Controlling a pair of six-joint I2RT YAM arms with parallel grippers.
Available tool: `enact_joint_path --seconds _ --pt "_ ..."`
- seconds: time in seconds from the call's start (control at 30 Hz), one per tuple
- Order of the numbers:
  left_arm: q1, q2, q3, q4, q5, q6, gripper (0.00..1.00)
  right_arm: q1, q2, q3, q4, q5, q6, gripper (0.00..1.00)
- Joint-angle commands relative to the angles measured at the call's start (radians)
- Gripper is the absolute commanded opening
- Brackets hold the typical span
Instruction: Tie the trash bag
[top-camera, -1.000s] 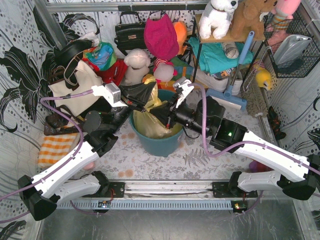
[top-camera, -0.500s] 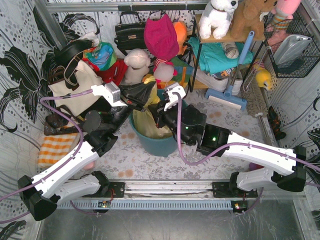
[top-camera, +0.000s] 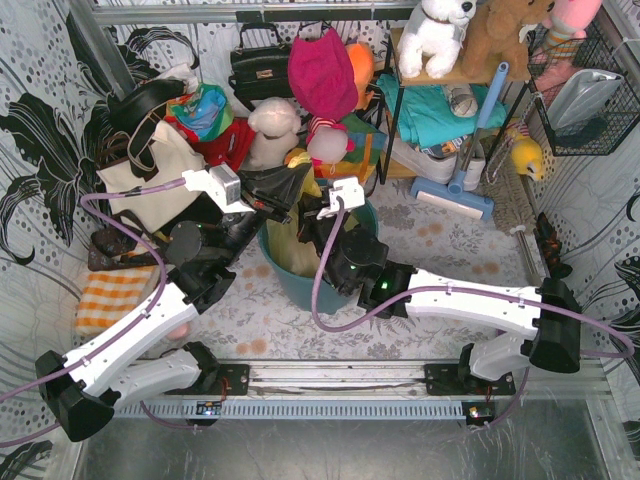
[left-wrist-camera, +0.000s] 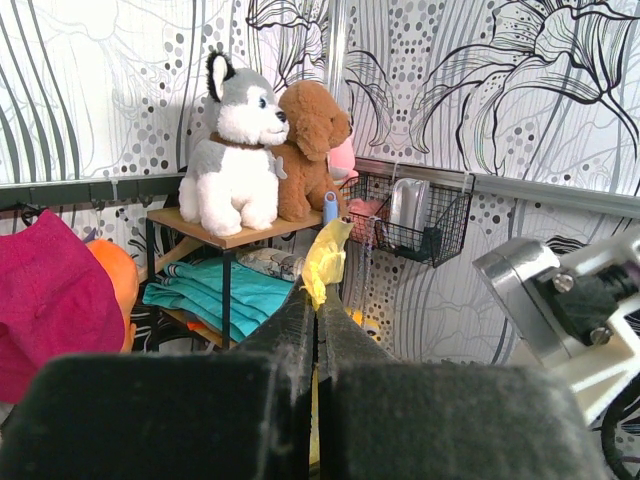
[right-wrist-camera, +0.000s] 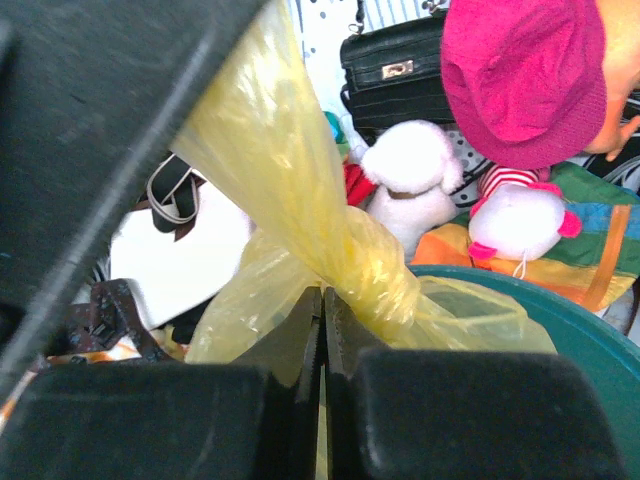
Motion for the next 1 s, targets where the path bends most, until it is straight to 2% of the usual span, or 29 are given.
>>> enact_joint_path --seconds 0.0,0.43,0.77,0.8,0.83,0.87,0.93,0.97 --pt "0.008 -0.018 0.009 0.038 -0.001 -0.009 0.01 0.005 0.028 -0.037 0.235 0.113 -0.069 0.00" --pt "0.007 -0.027 0.006 0.037 0.018 -0.021 0.02 -0.003 0.115 -0.056 0.582 0.178 -0.241 0.00" --pt "0.008 -0.044 0.007 0.013 0.031 -0.021 0.06 -0.035 0.167 -0.053 0.683 0.156 -0.163 0.00" --pt "0.008 -0.050 0.009 0.007 0.031 -0.019 0.09 -0.036 0.172 -0.055 0.695 0.147 -0.158 0.00" --pt "0.008 -0.055 0.011 0.000 0.026 -0.018 0.15 -0.039 0.177 -0.062 0.718 0.141 -0.159 0.00" --pt "0.008 -0.060 0.015 -0.014 0.018 -0.017 0.26 -0.039 0.182 -0.067 0.741 0.138 -0.163 0.00" --pt "0.007 -0.074 0.026 -0.043 -0.001 -0.015 0.54 -0.041 0.190 -0.063 0.747 0.136 -0.163 0.00" --pt "0.007 -0.083 0.029 -0.060 -0.014 -0.010 0.62 -0.041 0.190 -0.064 0.745 0.134 -0.161 0.00"
